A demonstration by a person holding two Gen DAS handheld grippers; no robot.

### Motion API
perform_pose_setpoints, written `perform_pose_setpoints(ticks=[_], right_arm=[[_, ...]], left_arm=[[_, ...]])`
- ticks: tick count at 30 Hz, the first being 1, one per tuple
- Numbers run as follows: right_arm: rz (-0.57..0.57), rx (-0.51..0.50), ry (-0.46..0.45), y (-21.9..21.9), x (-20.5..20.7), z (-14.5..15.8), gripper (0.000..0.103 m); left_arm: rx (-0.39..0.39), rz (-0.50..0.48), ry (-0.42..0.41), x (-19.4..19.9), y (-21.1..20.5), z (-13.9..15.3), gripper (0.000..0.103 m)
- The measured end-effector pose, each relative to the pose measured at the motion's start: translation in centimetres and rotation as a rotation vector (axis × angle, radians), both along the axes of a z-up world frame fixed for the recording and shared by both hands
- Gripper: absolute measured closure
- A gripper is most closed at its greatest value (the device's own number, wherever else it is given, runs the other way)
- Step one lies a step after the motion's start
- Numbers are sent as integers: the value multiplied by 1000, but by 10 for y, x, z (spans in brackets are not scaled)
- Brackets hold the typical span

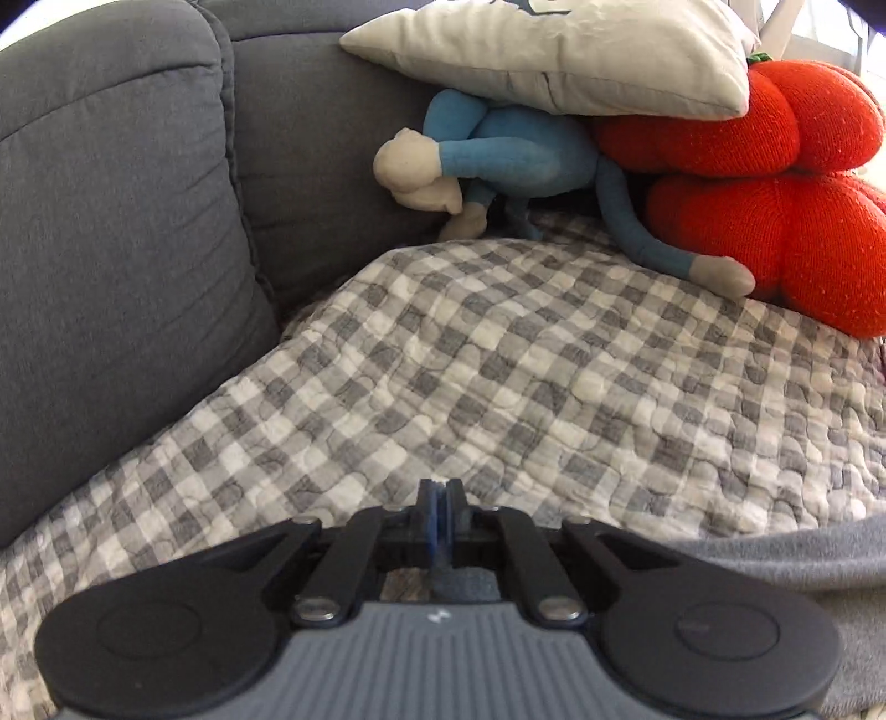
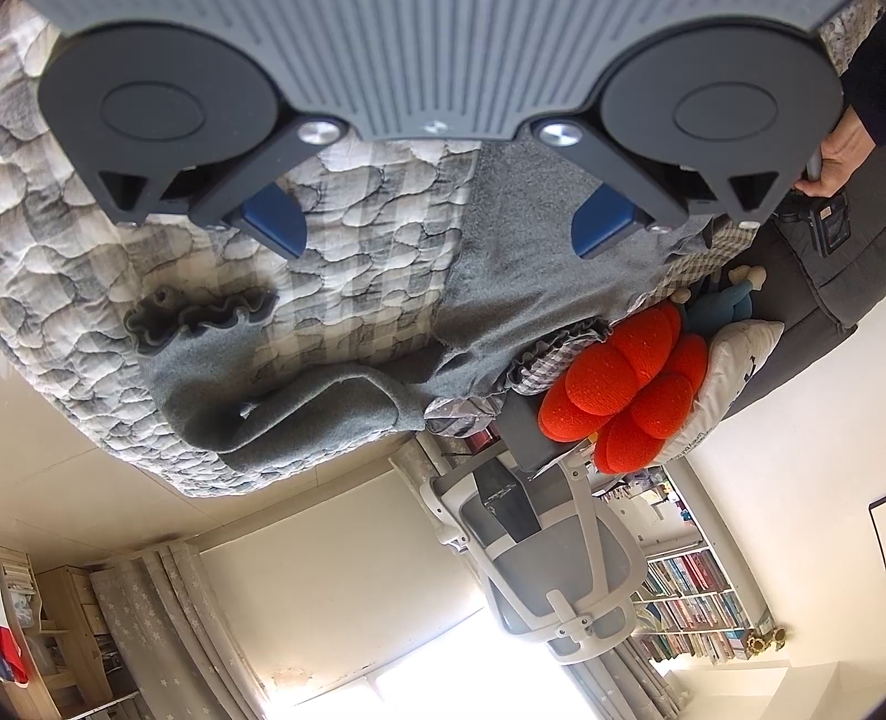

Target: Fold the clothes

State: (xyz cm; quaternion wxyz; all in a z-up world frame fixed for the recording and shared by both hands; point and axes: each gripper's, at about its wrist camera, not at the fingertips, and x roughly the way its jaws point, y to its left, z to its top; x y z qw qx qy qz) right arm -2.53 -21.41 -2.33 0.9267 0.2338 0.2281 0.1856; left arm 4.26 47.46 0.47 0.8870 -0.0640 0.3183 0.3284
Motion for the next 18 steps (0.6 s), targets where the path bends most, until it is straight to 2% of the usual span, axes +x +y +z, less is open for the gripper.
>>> perform_pose_setpoints(ticks=[4,5,6,8,13,16,18], right_arm=[[-1,-1,-1,0,0,0,0],[-1,0,-1,0,0,0,0],[-1,0,-1,0,0,0,0],[-1,0,-1,0,0,0,0],[-1,-2,-1,1,0,0,0],[-2,2,-2,0,0,0,0],[-2,10,-3,-1,0,-1,0]], left_arm=[[0,22,-30,-4,1,8,97],[-6,28,-11,-5,2,7,91],[-17,32,12,-6,3,5,80],[-41,37,23,-11,7,2,72],[-150,2,-29,-19,10,8,70],[-160,-59,-40,-14,-12,18,54],[-192,-45,-27,-18,-29,20,44]])
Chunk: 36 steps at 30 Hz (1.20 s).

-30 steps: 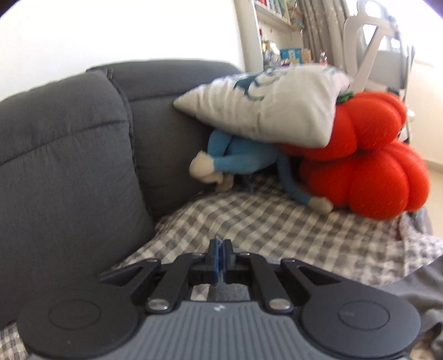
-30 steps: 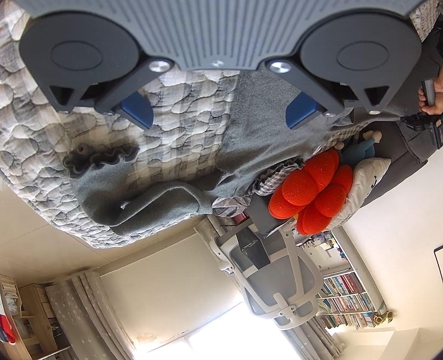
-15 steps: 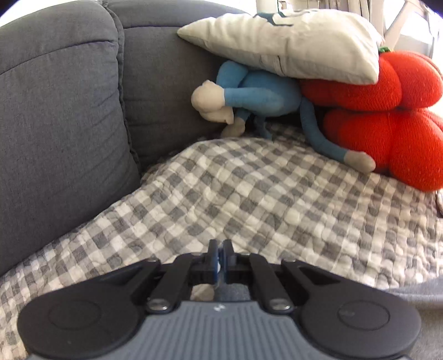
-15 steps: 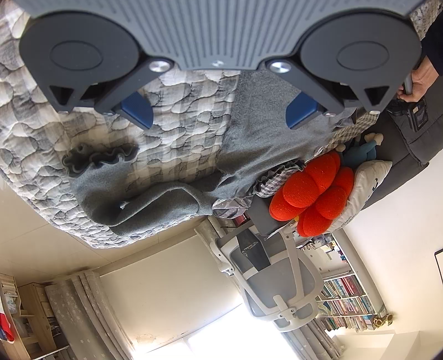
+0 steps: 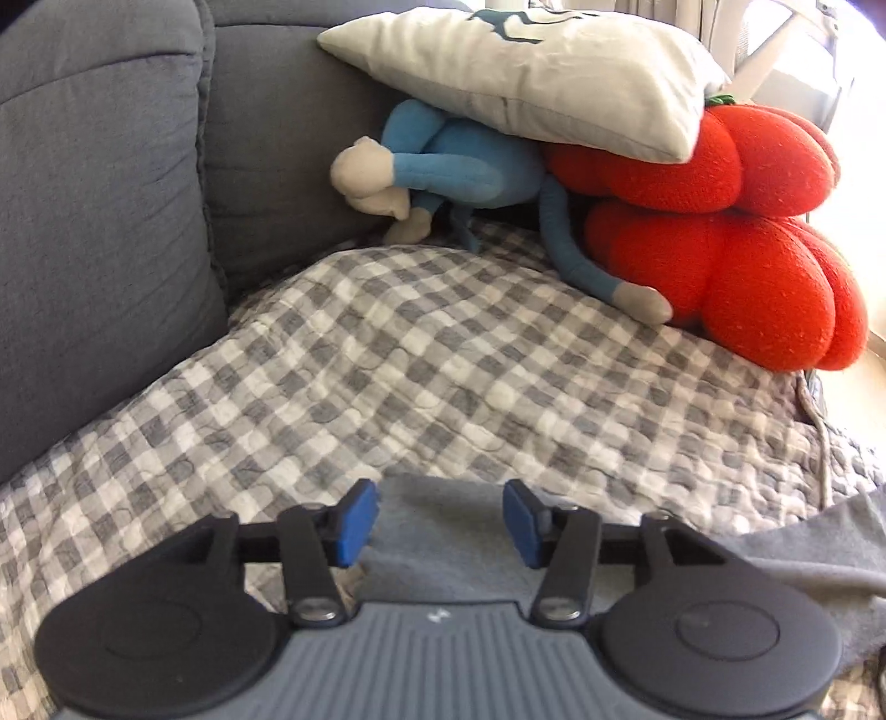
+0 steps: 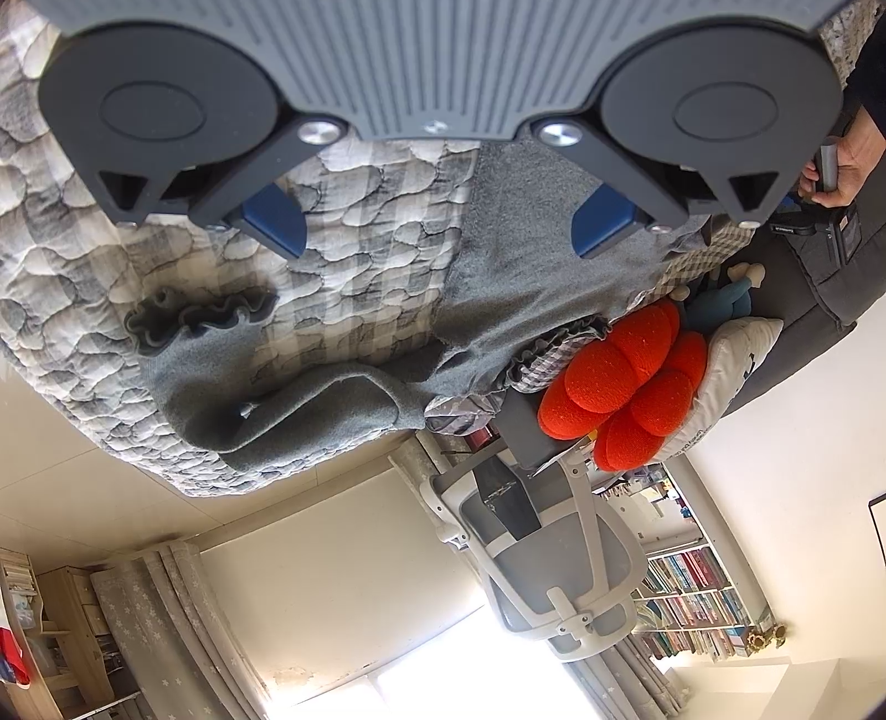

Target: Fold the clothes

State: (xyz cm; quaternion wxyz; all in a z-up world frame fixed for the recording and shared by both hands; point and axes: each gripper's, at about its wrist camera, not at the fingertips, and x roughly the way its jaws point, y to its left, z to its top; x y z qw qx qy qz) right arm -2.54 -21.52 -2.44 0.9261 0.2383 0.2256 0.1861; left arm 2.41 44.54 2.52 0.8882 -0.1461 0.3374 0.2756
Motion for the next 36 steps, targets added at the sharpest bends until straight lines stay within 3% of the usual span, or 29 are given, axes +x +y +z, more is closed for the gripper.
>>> perform_pose_setpoints(ticks=[2,7,10,12,13,15,17,27,33,35,36], right_arm=[[0,7,-1,-1,0,0,0],[3,25,-3,-3,-1,-1,0],[3,26,-3,-4,-1,0,0],[4,25,-3,-4,-1,1,0],[3,28,-4,-4,-1,0,0],[3,35,-6,-4,-2,0,0],[3,37,-7,-5,-2,0,0],[3,36,-6,-5,-2,-1,0],[2,33,-6,-5,-2,-1,0],[3,31,-5,-5,-2,-1,0],[3,31,-5,-5,-2,0,0]], left_arm=[[-32,13,14,-4,-17,3,44],[-159,62,-57,-38,-33,-8,45],[-176,97,-53,-36,-27,-25,47],[-144,94,-85,-32,-25,-26,49],[-128,87,-89,-29,-25,-26,54],[-100,72,-75,-23,-24,-28,90],[-83,62,-69,-18,-23,-29,100],[-47,44,-179,-66,-24,8,101],[-61,10,-101,-73,-15,-22,100],[-73,4,-109,-76,-10,-29,99],[-77,2,-120,-78,-8,-31,94]])
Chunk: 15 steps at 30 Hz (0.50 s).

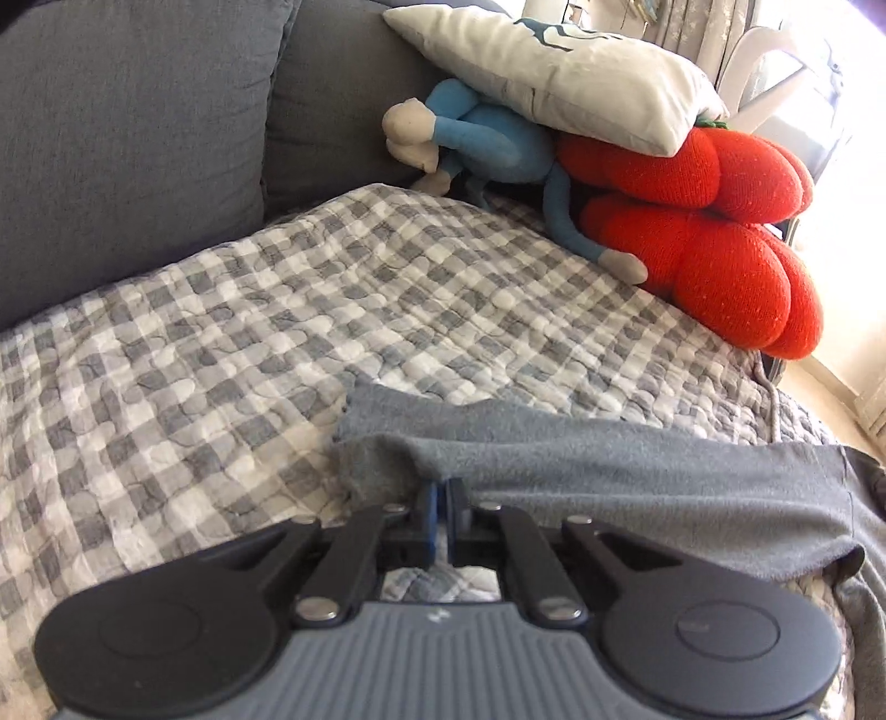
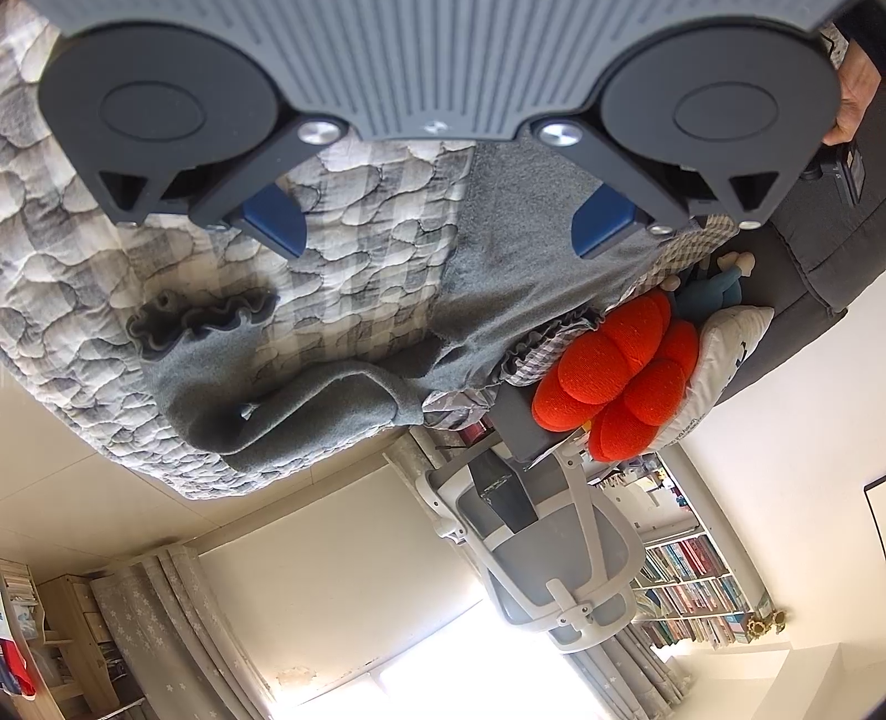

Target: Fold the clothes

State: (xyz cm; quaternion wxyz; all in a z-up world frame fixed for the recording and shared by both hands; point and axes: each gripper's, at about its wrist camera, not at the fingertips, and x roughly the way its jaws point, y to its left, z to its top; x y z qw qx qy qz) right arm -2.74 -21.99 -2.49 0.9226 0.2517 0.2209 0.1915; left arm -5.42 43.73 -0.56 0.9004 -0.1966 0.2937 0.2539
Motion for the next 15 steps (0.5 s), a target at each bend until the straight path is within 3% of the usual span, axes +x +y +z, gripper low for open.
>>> perform_pose_setpoints(ticks=[3,7,9,11,15], right_arm=[[-1,-5,1,1,0,0,0],[-7,-20,0,4,-1,0,0],[-10,-27,-1,5,-1,1,0],[-12,-27,-1,5,-1,0,0],[-15,-28,-1,5,-1,0,0]], left_arm=[[10,64,3,-8,5,5,82],[43,72,-25,-22,6,23,81],[39,51,-44,-24,1,31,66],[-3,8,-50,-23,-10,35,60],[-108,-121,-62,-28,-51,38,60]])
